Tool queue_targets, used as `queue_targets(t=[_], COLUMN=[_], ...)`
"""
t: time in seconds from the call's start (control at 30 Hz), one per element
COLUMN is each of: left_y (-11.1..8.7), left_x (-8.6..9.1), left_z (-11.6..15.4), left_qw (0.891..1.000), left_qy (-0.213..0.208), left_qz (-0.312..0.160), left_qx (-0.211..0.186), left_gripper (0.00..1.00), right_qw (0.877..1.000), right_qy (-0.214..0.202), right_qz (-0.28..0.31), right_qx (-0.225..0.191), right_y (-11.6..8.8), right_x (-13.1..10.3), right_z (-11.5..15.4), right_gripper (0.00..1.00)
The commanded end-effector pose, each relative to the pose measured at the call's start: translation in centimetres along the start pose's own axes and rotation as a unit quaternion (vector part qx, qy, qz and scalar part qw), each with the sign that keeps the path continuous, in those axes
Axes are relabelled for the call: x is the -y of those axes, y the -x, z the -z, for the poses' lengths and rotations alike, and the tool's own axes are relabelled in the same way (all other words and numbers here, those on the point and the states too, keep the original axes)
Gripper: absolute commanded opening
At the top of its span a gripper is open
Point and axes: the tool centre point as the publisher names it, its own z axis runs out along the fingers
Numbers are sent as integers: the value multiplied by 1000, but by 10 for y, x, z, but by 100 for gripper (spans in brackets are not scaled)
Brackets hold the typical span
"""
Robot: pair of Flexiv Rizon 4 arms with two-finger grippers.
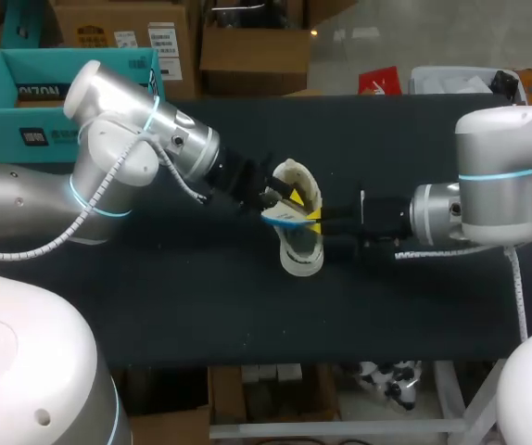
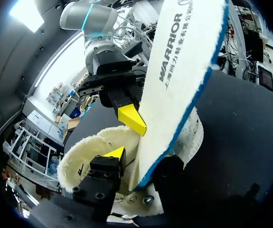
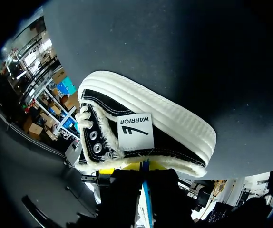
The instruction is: Open the shoe tongue, take the insole out of the shoe, put the insole back into the shoe, and pack the shoe into the shoebox
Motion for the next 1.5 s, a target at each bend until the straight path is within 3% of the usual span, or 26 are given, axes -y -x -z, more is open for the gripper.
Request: queue_targets(t=[0.03,0.33,0.47,0.53,0.8,0.87,0.97,1.0,1.03,1.07,1.1,1.13,1.17,1.2,1.23,1.27,1.37,1.4,1.5], left_y=[-5,-21,-25,-25,-25,-24,-23,-23,-23,-23,-23,-23,-23,-23,-23,-23,-24,-24,-24], left_x=[11,30,36,40,47,47,43,42,41,41,41,41,40,40,40,41,42,42,44], left_z=[9,24,25,24,27,27,23,23,22,21,21,20,19,19,18,18,16,16,14], left_qw=[1000,999,999,999,999,998,999,999,999,999,999,999,999,999,999,999,999,999,998], left_qy=[-8,-28,-36,-35,-34,-33,-29,-28,-27,-25,-24,-24,-23,-19,-18,-18,-11,-10,-4], left_qz=[-8,-16,-23,-29,-41,-42,-42,-41,-39,-39,-39,-39,-39,-39,-39,-39,-41,-41,-43], left_qx=[3,8,7,8,12,13,13,13,12,13,13,13,13,15,15,16,23,25,39], left_gripper=[58,53,42,27,22,0,0,0,0,0,0,0,0,0,0,0,0,0,0], right_qw=[1000,1000,1000,1000,1000,1000,1000,1000,1000,1000,1000,1000,1000,999,999,999,999,999,999], right_qy=[4,10,9,9,10,10,8,8,9,12,16,22,29,38,44,48,52,52,49], right_qz=[-1,-5,-8,-9,-11,-11,-11,-10,-11,-10,-8,-7,-6,-5,-5,-3,-1,1,5], right_qx=[-8,-16,-19,-19,-20,-19,-16,-15,-13,-11,-8,-6,-5,-2,-1,-2,-2,-2,0], right_y=[3,0,-1,-2,-2,-3,-3,-4,-4,-3,-3,-3,-3,-2,-1,1,4,4,6], right_x=[0,-6,-10,-12,-13,-13,-12,-11,-8,-6,-2,1,4,8,12,15,22,23,26], right_z=[4,9,8,7,7,7,7,7,7,7,8,9,11,12,14,16,22,22,21], right_gripper=[0,0,0,0,0,0,0,18,47,69,84,86,79,58,45,40,9,2,1])
